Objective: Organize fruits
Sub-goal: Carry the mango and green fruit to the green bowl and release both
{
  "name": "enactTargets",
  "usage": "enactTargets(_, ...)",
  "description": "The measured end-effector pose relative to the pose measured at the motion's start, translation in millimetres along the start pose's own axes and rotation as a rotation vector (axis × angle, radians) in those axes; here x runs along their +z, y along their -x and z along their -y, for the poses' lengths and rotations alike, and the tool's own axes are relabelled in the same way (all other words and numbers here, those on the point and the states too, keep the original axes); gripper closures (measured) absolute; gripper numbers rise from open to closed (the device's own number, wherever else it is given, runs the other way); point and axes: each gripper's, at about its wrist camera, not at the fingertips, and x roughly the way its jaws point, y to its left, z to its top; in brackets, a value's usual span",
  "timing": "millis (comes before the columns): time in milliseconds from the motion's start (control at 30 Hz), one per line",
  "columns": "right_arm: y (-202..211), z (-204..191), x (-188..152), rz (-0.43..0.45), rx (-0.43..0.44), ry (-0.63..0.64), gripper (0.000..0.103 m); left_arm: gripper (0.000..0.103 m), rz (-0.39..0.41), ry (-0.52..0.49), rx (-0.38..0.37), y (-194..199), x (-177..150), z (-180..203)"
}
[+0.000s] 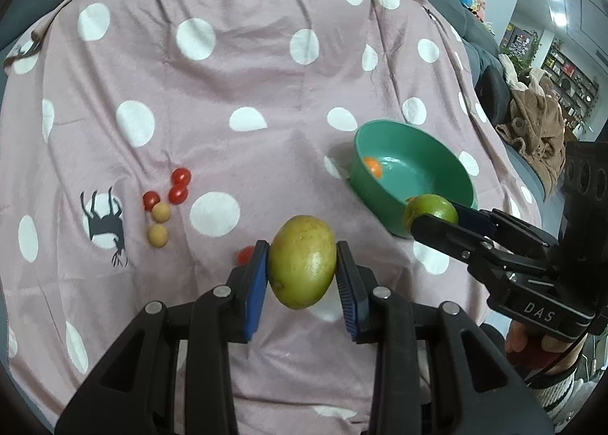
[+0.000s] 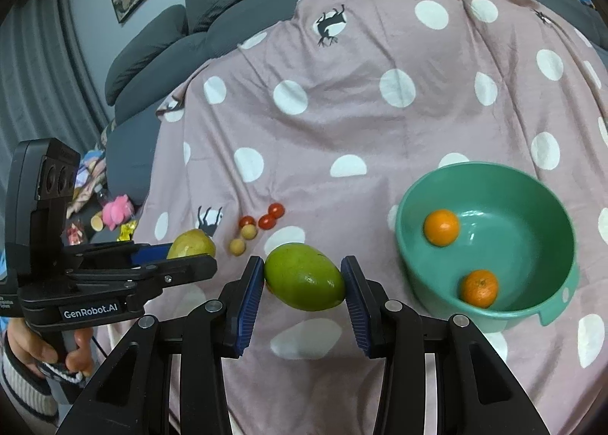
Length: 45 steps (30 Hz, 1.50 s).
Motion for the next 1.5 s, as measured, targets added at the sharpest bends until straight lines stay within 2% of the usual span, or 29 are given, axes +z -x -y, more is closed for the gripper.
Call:
enactTargets(867, 11.5, 64.2, 7.6, 0.069, -0.043, -0.109, 0.059, 0.069, -0.052, -0.153, -0.024, -49.4, 40.7, 64.9)
enactTargets(1167, 15.5, 91.7, 6.4, 0.091, -0.084, -0.161, 0.059, 0.069, -0.077, -0.216, -0.059, -79.1, 59.3, 91.6)
enactTargets(1500, 14.9, 116.7, 5.5, 0.102, -0.135, -0.199, 0.059, 0.069, -0.109, -0.240, -0.071, -107.7, 72.9, 106.1)
